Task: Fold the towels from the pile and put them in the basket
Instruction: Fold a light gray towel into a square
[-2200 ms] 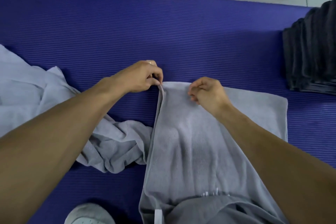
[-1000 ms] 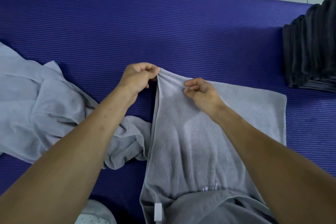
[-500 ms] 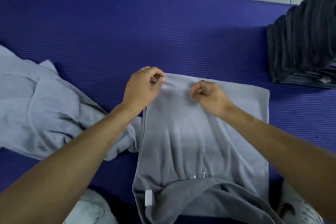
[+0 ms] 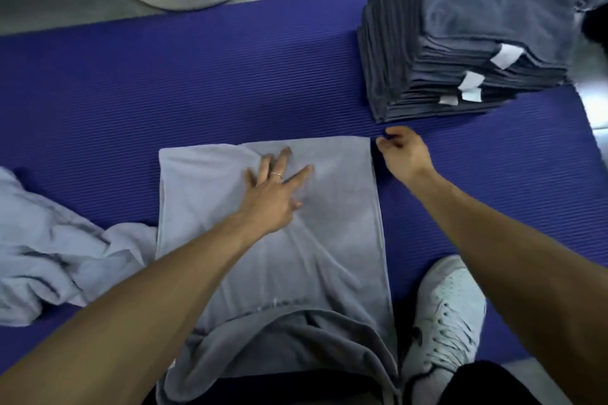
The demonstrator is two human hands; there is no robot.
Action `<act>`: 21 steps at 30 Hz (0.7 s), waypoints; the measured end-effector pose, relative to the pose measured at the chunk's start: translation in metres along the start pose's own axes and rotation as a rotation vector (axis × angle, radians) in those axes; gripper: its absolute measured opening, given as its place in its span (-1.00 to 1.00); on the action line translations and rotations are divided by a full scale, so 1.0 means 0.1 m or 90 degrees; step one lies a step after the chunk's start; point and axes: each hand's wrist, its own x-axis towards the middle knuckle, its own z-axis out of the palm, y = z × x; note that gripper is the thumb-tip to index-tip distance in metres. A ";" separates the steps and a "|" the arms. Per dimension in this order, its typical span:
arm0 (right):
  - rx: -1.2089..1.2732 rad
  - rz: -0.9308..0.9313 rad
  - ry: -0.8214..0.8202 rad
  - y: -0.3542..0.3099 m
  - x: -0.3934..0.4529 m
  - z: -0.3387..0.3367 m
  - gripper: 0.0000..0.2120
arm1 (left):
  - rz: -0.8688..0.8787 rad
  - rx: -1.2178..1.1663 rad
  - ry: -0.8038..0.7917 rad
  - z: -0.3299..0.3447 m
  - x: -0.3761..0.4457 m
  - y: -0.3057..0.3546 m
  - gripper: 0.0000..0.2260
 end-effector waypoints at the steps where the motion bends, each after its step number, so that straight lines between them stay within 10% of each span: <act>1: 0.014 0.005 -0.006 0.04 0.08 0.01 -0.66 | -0.009 0.001 -0.005 0.01 0.01 0.00 -0.38; 7: 0.018 -0.084 -0.101 0.04 0.30 0.05 -0.91 | -0.021 0.016 -0.039 -0.10 0.03 0.00 -0.38; 15: -0.146 -0.203 0.133 0.11 0.09 0.22 -0.94 | -0.015 0.110 -0.038 0.09 -0.03 0.00 -0.39; 21: -0.409 -0.603 0.068 0.52 0.13 0.10 -0.69 | 0.003 0.135 -0.011 0.18 -0.06 -0.11 -0.48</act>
